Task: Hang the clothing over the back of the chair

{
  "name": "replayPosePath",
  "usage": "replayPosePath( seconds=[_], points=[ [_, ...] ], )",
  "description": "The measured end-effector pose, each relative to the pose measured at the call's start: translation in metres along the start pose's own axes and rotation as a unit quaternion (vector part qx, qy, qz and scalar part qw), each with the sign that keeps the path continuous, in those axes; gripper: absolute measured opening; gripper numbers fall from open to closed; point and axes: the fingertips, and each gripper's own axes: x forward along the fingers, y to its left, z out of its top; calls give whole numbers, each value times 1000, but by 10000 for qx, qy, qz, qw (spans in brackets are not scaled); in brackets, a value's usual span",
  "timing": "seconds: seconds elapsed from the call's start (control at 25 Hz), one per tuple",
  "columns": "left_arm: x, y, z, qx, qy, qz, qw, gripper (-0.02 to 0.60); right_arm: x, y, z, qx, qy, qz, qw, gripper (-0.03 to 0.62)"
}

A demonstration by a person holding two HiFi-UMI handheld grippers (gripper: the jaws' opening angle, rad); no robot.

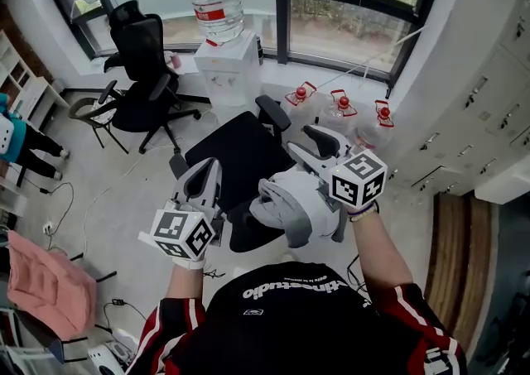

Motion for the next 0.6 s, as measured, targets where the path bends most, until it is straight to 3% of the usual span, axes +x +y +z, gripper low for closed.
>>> replayPosePath(
  seconds=[0.6],
  points=[
    [-4,5,-2,32,-54,141,9999,28,-1,3,4,-29,-371,-258,9990,150]
  ],
)
